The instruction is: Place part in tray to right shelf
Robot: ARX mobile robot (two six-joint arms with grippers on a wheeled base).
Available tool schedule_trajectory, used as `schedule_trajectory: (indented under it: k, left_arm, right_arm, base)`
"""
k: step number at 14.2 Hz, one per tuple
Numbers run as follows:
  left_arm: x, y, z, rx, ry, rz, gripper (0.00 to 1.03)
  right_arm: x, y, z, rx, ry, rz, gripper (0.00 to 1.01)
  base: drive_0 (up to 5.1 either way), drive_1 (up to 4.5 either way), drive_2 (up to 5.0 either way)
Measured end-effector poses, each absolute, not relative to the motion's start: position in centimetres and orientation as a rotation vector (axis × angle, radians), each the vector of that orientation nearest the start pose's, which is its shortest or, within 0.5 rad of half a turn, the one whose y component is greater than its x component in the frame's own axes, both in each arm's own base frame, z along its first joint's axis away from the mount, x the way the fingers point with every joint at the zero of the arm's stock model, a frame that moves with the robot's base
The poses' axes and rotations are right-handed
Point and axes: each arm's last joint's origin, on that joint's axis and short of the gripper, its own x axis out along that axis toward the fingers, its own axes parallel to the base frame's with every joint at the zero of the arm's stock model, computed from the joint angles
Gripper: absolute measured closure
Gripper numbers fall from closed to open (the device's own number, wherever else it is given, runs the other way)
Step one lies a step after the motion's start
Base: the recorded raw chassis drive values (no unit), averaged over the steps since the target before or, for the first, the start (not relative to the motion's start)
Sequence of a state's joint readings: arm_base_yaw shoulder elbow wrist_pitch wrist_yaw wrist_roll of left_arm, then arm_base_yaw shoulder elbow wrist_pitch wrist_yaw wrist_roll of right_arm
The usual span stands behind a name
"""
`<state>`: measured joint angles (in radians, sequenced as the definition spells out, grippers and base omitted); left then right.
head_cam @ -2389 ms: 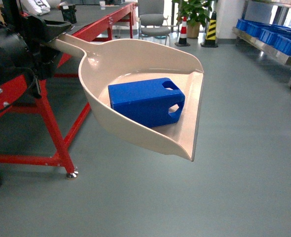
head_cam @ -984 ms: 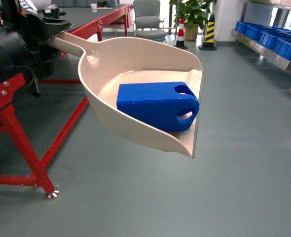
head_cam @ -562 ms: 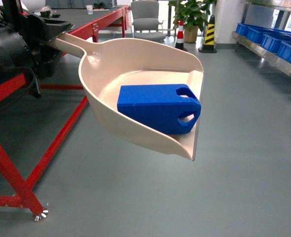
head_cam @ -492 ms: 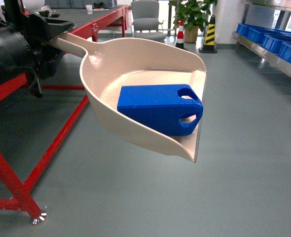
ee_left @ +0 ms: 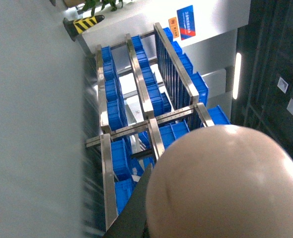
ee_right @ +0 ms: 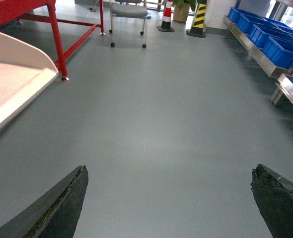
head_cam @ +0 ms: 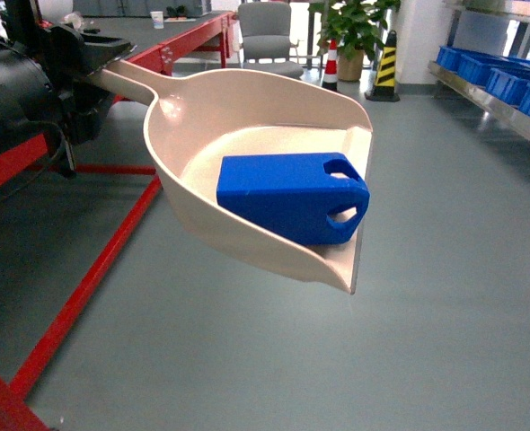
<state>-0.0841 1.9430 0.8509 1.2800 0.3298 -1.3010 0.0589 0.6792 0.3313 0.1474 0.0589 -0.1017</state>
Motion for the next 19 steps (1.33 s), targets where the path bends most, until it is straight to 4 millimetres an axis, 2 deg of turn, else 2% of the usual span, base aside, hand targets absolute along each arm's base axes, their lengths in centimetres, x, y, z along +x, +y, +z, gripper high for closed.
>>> schedule_trajectory:
  k: [19]
  left_arm:
    - [37.34, -4.09, 17.81, -1.254, 0.104, -0.476, 0.89]
  right_arm:
    - [15.99, 0.77, 22.34, -0.113, 0.195, 0.009, 0.03]
  base:
    - [0.0, 4.28, -4.4]
